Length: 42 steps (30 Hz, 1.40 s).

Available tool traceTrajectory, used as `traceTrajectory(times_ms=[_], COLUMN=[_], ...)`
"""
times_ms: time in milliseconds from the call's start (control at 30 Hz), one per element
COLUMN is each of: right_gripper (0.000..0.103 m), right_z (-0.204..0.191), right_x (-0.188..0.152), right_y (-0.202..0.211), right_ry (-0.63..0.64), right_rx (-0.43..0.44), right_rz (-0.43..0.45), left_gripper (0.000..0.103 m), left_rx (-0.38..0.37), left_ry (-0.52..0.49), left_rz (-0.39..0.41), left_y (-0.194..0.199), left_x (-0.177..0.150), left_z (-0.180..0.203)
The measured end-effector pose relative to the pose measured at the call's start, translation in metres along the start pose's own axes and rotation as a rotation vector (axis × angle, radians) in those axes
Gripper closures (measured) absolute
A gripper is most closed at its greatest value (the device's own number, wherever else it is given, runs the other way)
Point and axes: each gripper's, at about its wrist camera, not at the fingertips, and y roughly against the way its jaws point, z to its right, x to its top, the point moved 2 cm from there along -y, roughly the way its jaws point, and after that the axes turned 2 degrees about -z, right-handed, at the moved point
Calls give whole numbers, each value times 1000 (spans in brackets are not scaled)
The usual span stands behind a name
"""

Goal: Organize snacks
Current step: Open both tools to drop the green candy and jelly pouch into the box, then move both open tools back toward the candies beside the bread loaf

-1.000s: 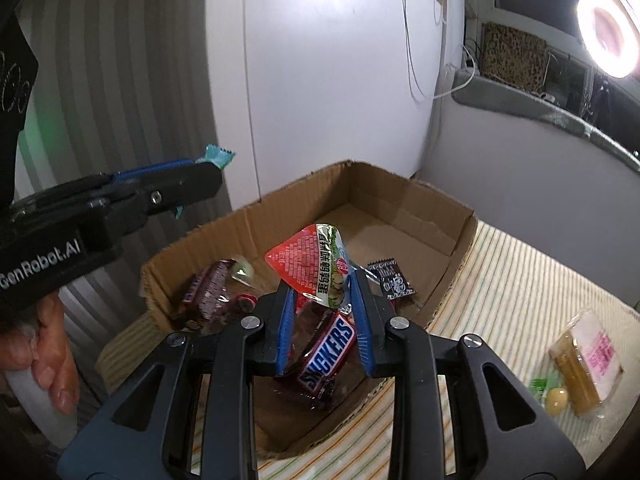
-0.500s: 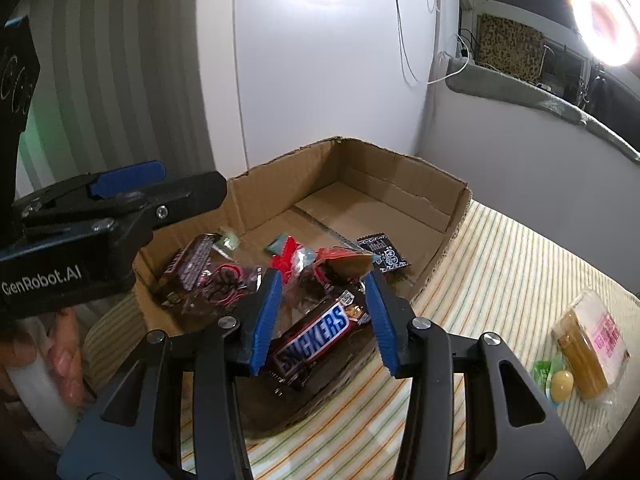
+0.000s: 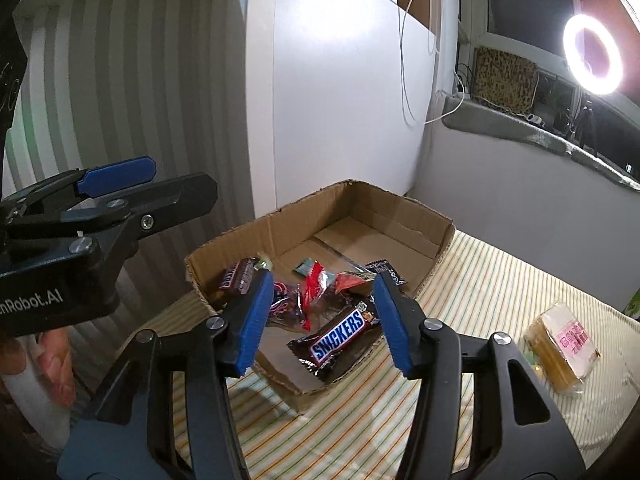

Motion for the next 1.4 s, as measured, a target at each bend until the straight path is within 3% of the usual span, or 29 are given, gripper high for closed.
traceTrajectory(times_ms=[133, 233, 467, 667, 900, 1133, 1400], right_gripper=[42, 25, 24, 23, 23, 23, 24], right_z=[6, 18, 82, 149, 170, 160, 173], right_x=[-5, -13, -54, -101, -111, -94, -95], right_y=[4, 11, 34, 63, 94, 86, 43], right_ry=[-20, -39, -157, -286, -314, -292, -322], right_rx=[8, -7, -88, -200, -248, -246, -205], right_rz=[9, 21, 8, -43, -37, -61, -155], left_gripper=[25, 23, 23, 23, 23, 23, 23], left_rx=[17, 23, -7, -119, -220, -228, -227], left_ry=[-13, -23, -75, -143, -196, -186, -160], left_rz=[3, 3, -35, -89, -124, -115, -139], left_y=[6, 6, -13, -35, -40, -30, -29], left_x=[1, 1, -4, -20, -33, -29, -38], left_z=[3, 10, 53, 121, 170, 165, 151])
